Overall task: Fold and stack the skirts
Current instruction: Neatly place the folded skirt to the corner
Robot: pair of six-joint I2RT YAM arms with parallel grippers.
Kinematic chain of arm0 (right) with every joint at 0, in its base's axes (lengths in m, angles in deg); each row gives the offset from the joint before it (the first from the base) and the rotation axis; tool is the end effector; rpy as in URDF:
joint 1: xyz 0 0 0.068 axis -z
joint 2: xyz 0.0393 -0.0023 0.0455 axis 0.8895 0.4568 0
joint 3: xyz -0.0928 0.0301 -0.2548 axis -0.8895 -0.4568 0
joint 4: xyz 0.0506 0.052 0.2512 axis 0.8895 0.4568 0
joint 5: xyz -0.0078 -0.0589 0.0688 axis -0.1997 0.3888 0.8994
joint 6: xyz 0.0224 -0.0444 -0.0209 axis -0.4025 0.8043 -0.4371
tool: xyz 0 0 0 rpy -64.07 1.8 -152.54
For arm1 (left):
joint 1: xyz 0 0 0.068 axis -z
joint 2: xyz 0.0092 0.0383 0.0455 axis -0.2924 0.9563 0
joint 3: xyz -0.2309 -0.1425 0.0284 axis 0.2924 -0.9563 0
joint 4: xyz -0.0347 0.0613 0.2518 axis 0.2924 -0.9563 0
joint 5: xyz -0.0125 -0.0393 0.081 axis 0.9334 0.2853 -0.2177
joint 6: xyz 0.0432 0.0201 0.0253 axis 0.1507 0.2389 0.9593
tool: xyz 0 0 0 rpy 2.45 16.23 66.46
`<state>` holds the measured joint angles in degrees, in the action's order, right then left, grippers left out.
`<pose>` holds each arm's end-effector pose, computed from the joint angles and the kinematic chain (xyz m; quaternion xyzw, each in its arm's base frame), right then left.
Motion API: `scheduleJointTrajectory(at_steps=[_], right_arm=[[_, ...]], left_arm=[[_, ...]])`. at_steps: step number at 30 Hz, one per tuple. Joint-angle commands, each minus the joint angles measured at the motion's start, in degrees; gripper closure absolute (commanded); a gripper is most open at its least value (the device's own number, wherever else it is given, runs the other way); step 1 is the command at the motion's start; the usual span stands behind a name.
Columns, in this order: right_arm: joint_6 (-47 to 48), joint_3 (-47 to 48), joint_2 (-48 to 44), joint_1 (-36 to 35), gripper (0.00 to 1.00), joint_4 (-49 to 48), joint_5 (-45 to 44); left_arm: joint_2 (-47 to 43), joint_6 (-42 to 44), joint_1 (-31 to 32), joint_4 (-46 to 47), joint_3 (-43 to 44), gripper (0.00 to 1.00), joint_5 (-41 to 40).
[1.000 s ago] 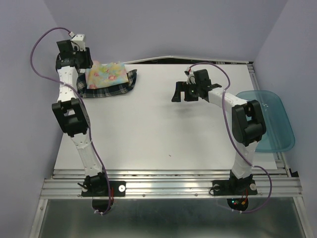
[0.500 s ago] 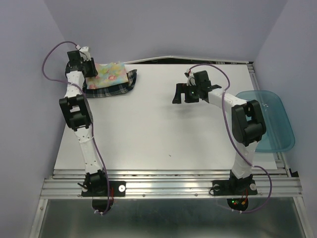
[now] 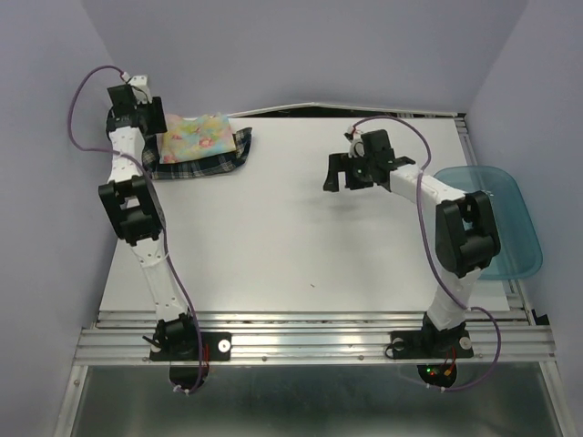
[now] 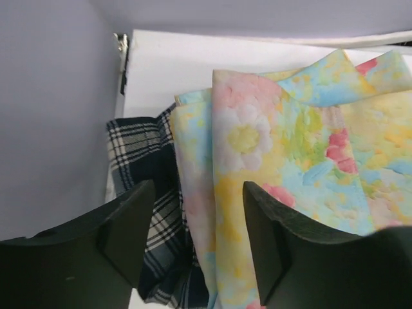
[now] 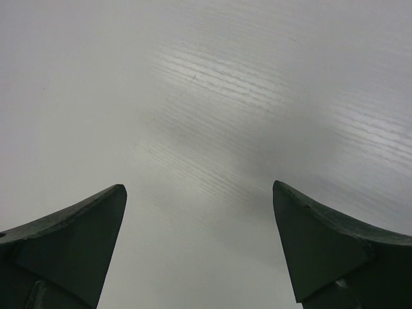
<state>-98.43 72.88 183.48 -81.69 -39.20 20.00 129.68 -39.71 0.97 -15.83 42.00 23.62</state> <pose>0.3966 0.1481 0.2202 -0.1331 0.9047 0.2451 0.3222 0.5385 0.1465 0.2750 0.0024 0.8451 0.0166 0.5343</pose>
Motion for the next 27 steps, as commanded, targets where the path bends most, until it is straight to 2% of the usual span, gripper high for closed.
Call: scheduleJointTrajectory(at_steps=[1,2,8,12,16,18,21,22,27], right_arm=[[2.6,-1.3,-7.5,1.6,0.0,0.3,-2.8],[2.8,-1.5,-8.4,2.5,0.0,0.7,-3.0],[4.5,-4.8,-16.6,7.9,0.0,4.2,-3.6],[6.2,-9.0,-22.6,12.7,0.0,6.4,-3.7],[8.8,-13.8,-28.6,13.9,0.0,8.0,-5.7],[9.3,-17.4,-31.9,13.9,0.0,8.7,-6.4],[9.6,-22.6,-35.4,13.9,0.0,9.0,-5.1],[9.5,-23.7,-36.1,13.9,0.0,9.2,-3.7],[11.0,-29.9,-39.1,13.9,0.0,10.3,2.6]], left_arm=[[-13.7,5.4,-0.7,-0.5,0.1,0.25,0.1],[-15.2,6.4,-0.4,-1.1,-0.4,0.02,0.4],[-27.4,12.9,4.2,-5.4,-7.4,0.01,-2.3],[-35.6,12.8,8.1,-6.7,-14.5,0.01,-3.0],[-43.5,12.7,13.7,-3.7,-26.7,0.01,-3.9],[-48.5,12.3,17.9,-0.4,-39.0,0.01,-4.1],[-53.3,10.7,21.6,2.3,-46.8,0.01,-2.9],[-54.2,9.3,22.1,3.9,-51.6,0.01,-1.1],[-58.9,5.7,23.1,9.0,-64.1,0.01,2.3]])
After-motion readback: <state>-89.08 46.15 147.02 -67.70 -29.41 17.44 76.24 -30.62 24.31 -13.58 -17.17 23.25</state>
